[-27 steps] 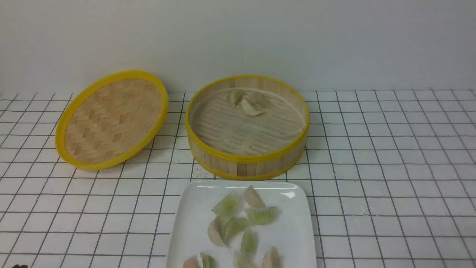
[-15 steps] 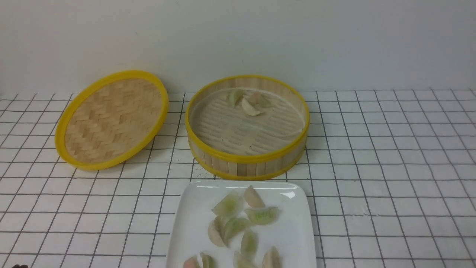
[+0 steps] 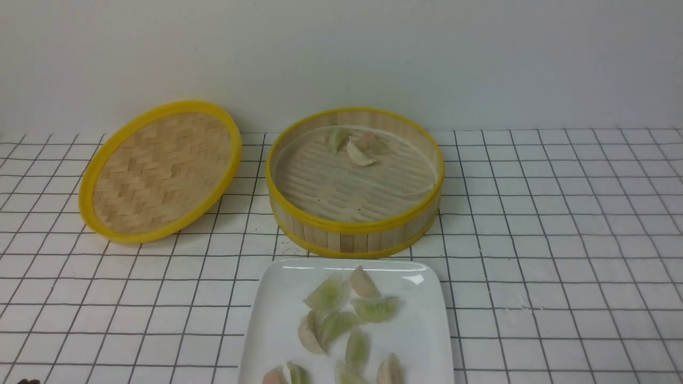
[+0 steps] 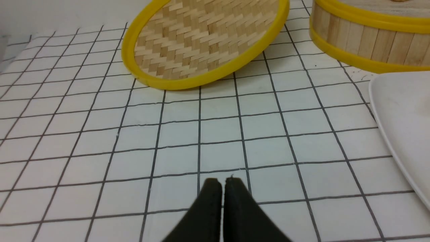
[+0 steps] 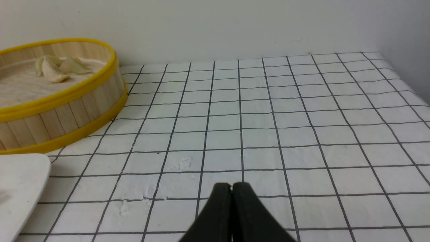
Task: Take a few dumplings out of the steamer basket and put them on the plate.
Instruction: Use the right arm to grab a dumpling from inside the steamer
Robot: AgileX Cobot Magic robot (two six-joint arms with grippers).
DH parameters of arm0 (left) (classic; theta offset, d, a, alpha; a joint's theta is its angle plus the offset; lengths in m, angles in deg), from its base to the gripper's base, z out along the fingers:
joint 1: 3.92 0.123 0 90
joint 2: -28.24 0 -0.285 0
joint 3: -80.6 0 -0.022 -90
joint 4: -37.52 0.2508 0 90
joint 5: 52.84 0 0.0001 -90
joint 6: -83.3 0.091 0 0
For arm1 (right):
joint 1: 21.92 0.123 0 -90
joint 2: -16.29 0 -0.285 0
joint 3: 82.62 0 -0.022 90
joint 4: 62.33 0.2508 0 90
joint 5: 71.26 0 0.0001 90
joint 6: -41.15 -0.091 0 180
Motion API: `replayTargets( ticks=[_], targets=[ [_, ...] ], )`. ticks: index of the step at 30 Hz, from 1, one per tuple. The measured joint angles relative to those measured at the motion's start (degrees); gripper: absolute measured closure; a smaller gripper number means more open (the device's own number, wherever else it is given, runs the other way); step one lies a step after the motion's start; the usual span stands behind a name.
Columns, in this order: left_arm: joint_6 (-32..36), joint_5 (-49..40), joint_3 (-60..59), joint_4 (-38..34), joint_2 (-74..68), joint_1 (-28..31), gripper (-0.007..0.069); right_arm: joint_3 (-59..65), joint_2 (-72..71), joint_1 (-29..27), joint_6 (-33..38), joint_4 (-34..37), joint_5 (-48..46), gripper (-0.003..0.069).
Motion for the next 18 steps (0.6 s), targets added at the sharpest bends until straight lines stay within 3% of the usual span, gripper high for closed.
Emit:
replayTargets(
  ticks=[4, 11, 18],
  targets=[
    [0.0, 0.0, 0.0, 0.0, 0.0, 0.0, 0.0631, 0.3, 0.0, 0.1, -1.9, 4.4, 2.6, 0.0673],
    [0.0, 0.0, 0.0, 0.0, 0.0, 0.0, 0.0631, 0.4, 0.0, 0.1, -7.5, 28.3, 17.5, 0.0673],
    [0.0, 0.0, 0.0, 0.0, 0.0, 0.0, 0.0631, 0.4, 0.0, 0.1, -5.2, 31.3, 24.0, 0.0673]
  ],
)
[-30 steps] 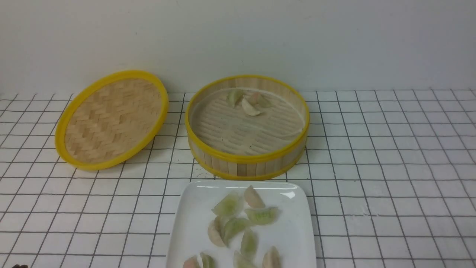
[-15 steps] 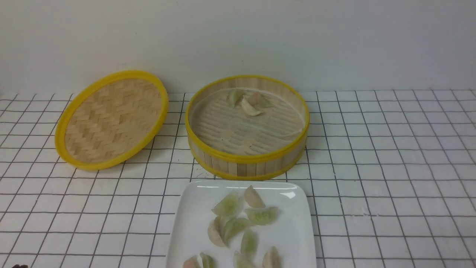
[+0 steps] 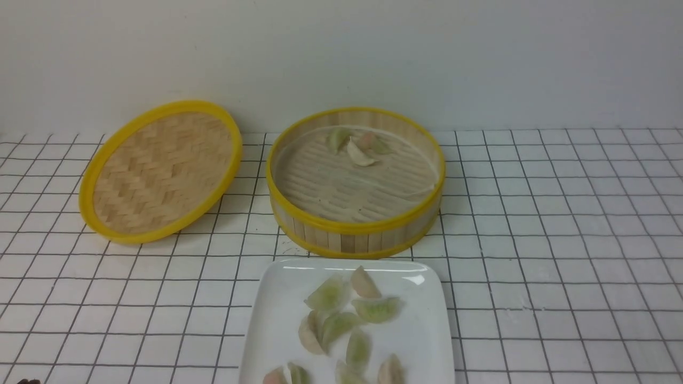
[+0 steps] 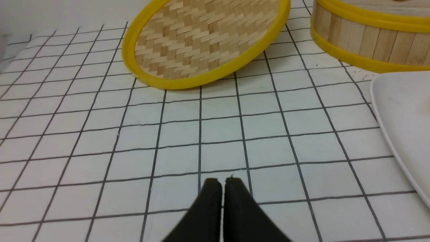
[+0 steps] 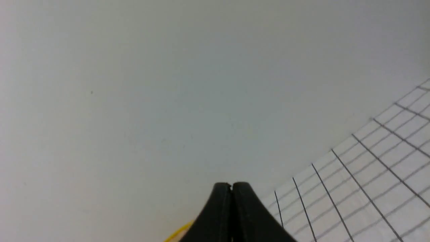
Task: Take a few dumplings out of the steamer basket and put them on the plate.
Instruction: Use the right arm to grab a dumpling from inside the steamer
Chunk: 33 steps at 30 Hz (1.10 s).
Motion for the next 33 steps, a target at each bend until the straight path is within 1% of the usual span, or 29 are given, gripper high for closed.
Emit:
replayTargets(
  ticks=[2, 5, 6, 7, 8, 9, 10, 12, 13, 14, 15, 17, 18, 20, 21, 22, 24, 26, 27, 29, 31, 33],
  targets=[
    [0.0, 0.0, 0.0, 0.0, 0.0, 0.0, 0.0631, -1.2, 0.1, 0.3, 0.0, 0.2, 0.5, 0.0673],
    [0.0, 0.0, 0.0, 0.0, 0.0, 0.0, 0.0631, -7.5, 2.5, 0.9, 1.5, -1.5, -3.2, 0.0673],
    [0.0, 0.0, 0.0, 0.0, 0.0, 0.0, 0.0631, -14.7, 8.8, 1.2, 3.1, -4.0, -8.8, 0.0673],
    [0.0, 0.0, 0.0, 0.0, 0.0, 0.0, 0.0631, -19.2, 13.1, 1.2, 4.2, -5.3, -12.9, 0.0673],
    [0.0, 0.0, 0.0, 0.0, 0.0, 0.0, 0.0631, -21.0, 14.0, 1.2, 4.4, -5.6, -14.7, 0.0673],
    [0.0, 0.0, 0.0, 0.0, 0.0, 0.0, 0.0631, -24.8, 18.0, 1.2, 5.7, -6.6, -18.4, 0.0673],
    [0.0, 0.0, 0.0, 0.0, 0.0, 0.0, 0.0631, -31.5, 26.8, 1.2, 7.9, -7.7, -25.2, 0.0673],
    [0.0, 0.0, 0.0, 0.0, 0.0, 0.0, 0.0631, -41.2, 38.6, 1.2, 11.8, -8.6, -34.8, 0.0673],
    [0.0, 0.0, 0.0, 0.0, 0.0, 0.0, 0.0631, -42.1, 39.8, 1.2, 12.2, -8.7, -36.6, 0.0673],
    [0.0, 0.0, 0.0, 0.0, 0.0, 0.0, 0.0631, -49.9, 49.3, 1.2, 15.2, -8.9, -43.0, 0.0673],
    [0.0, 0.0, 0.0, 0.0, 0.0, 0.0, 0.0631, -53.8, 52.9, 1.2, 16.3, -8.9, -46.4, 0.0673],
    [0.0, 0.0, 0.0, 0.0, 0.0, 0.0, 0.0631, -61.6, 62.3, 1.2, 17.5, -9.0, -52.8, 0.0673],
    [0.0, 0.0, 0.0, 0.0, 0.0, 0.0, 0.0631, -69.5, 71.7, 1.3, 18.0, -9.0, -59.3, 0.0673],
    [0.0, 0.0, 0.0, 0.0, 0.0, 0.0, 0.0631, -77.7, 82.1, 1.9, 18.1, -9.0, -65.7, 0.0671],
    [0.0, 0.0, 0.0, 0.0, 0.0, 0.0, 0.0631, -84.8, 88.7, 2.9, 17.7, -9.2, -69.7, 0.0672],
    [0.0, 0.0, 0.0, 0.0, 0.0, 0.0, 0.0631, -85.8, 90.8, 3.1, 17.5, -9.4, -70.0, 0.0672],
    [0.0, 0.0, 0.0, 0.0, 0.0, 0.0, 0.0631, -96.9, 101.1, 6.2, 15.2, -10.9, -71.6, 0.0672],
    [0.0, 0.0, 0.0, 0.0, 0.0, 0.0, 0.0631, -102.7, 106.4, 8.6, 13.5, -12.6, -72.0, 0.0671],
    [0.0, 0.0, 0.0, 0.0, 0.0, 0.0, 0.0631, -108.9, 111.5, 11.6, 11.8, -14.7, -72.3, 0.067],
    [0.0, 0.0, 0.0, 0.0, 0.0, 0.0, 0.0631, -116.6, 117.7, 15.4, 10.6, -17.7, -72.8, 0.067],
    [0.0, 0.0, 0.0, 0.0, 0.0, 0.0, 0.0631, -120.5, 120.3, 17.2, 10.2, -19.0, -72.9, 0.067],
    [0.0, 0.0, 0.0, 0.0, 0.0, 0.0, 0.0631, -130.3, 126.9, 20.7, 9.4, -21.4, -73.3, 0.0669]
  ],
)
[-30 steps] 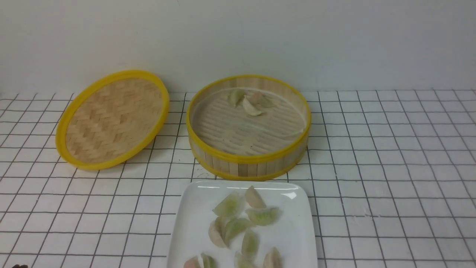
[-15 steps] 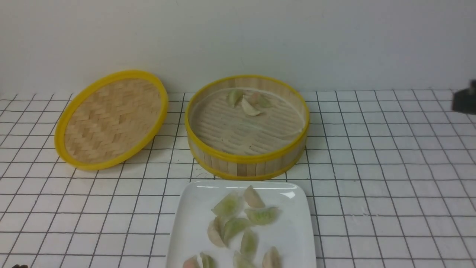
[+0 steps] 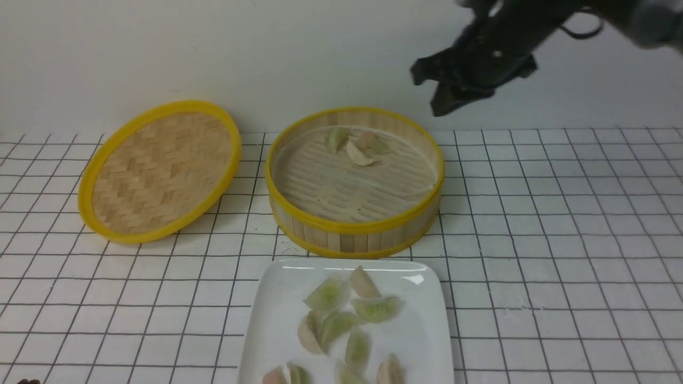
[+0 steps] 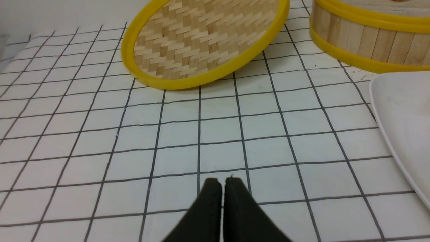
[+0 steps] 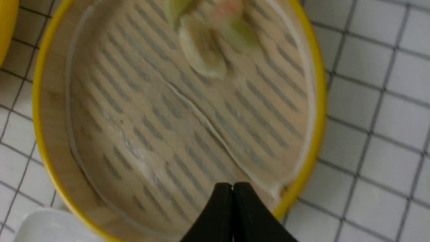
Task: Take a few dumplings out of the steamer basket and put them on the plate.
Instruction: Use the right arm to grab a dumpling from inside the steamer
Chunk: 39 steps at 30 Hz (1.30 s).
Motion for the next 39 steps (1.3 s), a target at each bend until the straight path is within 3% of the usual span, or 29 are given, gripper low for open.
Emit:
replayTargets(
  ticks=[5, 11, 22, 24, 29, 39],
  targets=[
    [0.0, 0.0, 0.0, 0.0, 0.0, 0.0, 0.0631, -18.5, 12.9, 2.6, -1.0, -2.3, -0.2, 0.0669],
    [0.0, 0.0, 0.0, 0.0, 0.0, 0.0, 0.0631, -29.9, 24.1, 2.7, -1.9, -4.9, -0.4, 0.0637],
    [0.0, 0.0, 0.0, 0.0, 0.0, 0.0, 0.0631, -33.7, 31.9, 2.7, 2.3, -6.6, 0.3, 0.0477],
    [0.0, 0.0, 0.0, 0.0, 0.0, 0.0, 0.0631, -33.8, 32.2, 2.7, 4.6, -7.4, 3.2, 0.0398],
    [0.0, 0.0, 0.0, 0.0, 0.0, 0.0, 0.0631, -33.8, 32.9, 2.7, 9.5, -6.6, 5.4, 0.0314],
    [0.0, 0.0, 0.0, 0.0, 0.0, 0.0, 0.0631, -33.8, 33.9, 2.6, 16.0, -5.4, 7.8, 0.0295]
  ],
)
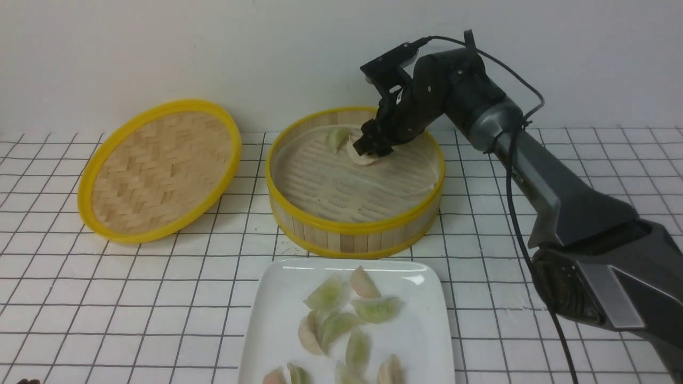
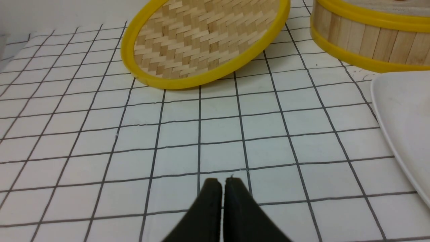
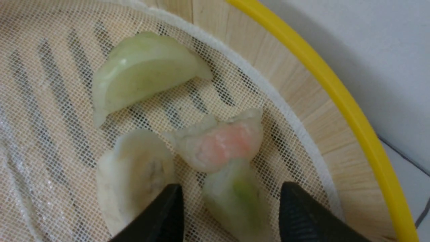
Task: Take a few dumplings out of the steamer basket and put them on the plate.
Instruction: Use the right arm to grab a dumpling from inside the steamer, then use the right arm to put the dumpling into the plate
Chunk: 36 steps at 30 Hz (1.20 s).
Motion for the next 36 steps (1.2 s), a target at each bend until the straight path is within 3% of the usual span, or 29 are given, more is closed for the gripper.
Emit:
replayTargets(
  ticks=[4, 13, 21, 28, 31, 36],
  targets=[
    [0.0, 0.0, 0.0, 0.0, 0.0, 0.0, 0.0631, 0.1, 0.0, -0.2, 0.3, 1.8, 0.1, 0.0328],
    [0.0, 0.0, 0.0, 0.0, 0.0, 0.0, 0.0631, 1.7, -0.1, -1.3, -1.5, 2.8, 0.0, 0.0518],
    [0.0, 0.0, 0.0, 0.0, 0.0, 0.0, 0.0631, 0.1, -2.1, -1.3, -4.8, 1.5, -8.0, 0.0533],
    [0.0, 0.0, 0.0, 0.0, 0.0, 0.0, 0.0631, -0.3, -5.2, -1.3, -7.9, 4.7, -8.4, 0.0536],
    [0.0, 0.0, 0.0, 0.0, 0.0, 0.0, 0.0631, 2.0, -7.4, -1.3, -8.6, 7.1, -8.5, 0.0538],
    [0.0, 0.0, 0.0, 0.0, 0.0, 0.0, 0.0631, 18.4, -19.2, 0.1, -8.5, 9.6, -8.5, 0.0538]
  ],
)
